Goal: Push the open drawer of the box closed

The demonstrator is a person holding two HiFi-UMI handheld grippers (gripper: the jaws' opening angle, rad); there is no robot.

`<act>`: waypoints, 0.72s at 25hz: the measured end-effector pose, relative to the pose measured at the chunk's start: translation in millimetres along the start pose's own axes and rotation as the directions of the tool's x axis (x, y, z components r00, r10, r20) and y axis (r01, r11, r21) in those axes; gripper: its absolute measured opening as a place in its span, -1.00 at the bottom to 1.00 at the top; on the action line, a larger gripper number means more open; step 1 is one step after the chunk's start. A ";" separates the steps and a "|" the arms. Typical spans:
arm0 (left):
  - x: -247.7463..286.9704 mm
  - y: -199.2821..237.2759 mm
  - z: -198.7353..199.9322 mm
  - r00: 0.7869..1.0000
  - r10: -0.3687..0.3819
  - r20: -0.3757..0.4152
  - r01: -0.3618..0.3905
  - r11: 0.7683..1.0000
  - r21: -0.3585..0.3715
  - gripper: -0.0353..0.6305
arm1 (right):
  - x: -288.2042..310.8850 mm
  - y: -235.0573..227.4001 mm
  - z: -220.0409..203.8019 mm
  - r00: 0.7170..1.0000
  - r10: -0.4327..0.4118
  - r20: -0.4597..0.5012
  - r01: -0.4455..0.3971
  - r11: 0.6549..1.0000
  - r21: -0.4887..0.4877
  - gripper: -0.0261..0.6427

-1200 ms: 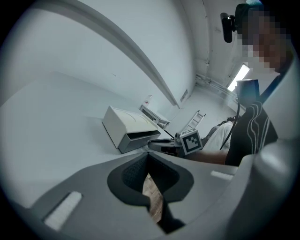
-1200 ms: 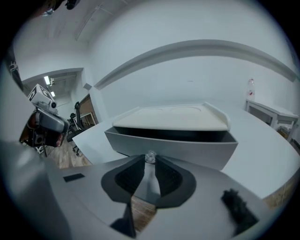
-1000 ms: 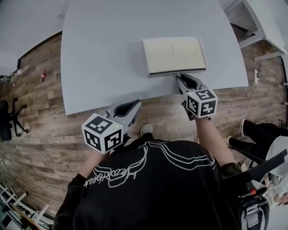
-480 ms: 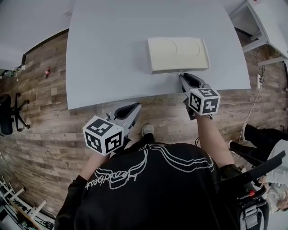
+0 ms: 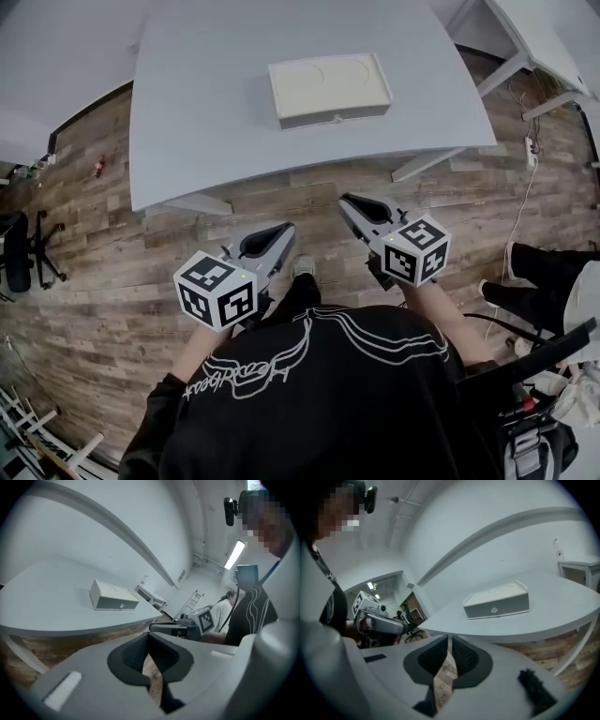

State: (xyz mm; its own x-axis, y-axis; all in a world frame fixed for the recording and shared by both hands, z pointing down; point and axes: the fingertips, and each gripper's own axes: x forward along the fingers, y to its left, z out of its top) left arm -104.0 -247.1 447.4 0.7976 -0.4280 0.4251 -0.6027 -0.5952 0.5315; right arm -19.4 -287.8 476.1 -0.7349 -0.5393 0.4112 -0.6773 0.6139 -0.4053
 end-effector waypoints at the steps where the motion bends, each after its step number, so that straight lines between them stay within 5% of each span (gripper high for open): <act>1: 0.1 -12.3 -2.0 1.000 -0.010 0.008 0.010 1.000 0.009 -0.87 | -12.8 16.1 -2.3 0.999 0.036 0.015 -0.036 0.999 -0.005 -0.83; 7: -7.5 -96.9 -25.9 0.997 -0.064 0.033 0.062 0.996 0.068 -0.87 | -101.8 88.4 -13.8 0.970 0.209 0.120 -0.217 0.975 0.051 -0.89; 18: -25.2 -205.7 -48.9 0.991 -0.096 0.094 0.077 0.980 0.184 -0.87 | -205.6 125.0 -33.8 0.959 0.212 0.189 -0.218 0.976 0.008 -0.89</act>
State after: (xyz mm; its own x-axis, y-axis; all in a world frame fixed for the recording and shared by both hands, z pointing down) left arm -1.4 -80.7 363.2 0.8503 -0.4314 0.3014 -0.5245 -0.7411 0.4191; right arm 48.1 -80.6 368.5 -0.8548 -0.4956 0.1538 -0.5012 0.7118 -0.4920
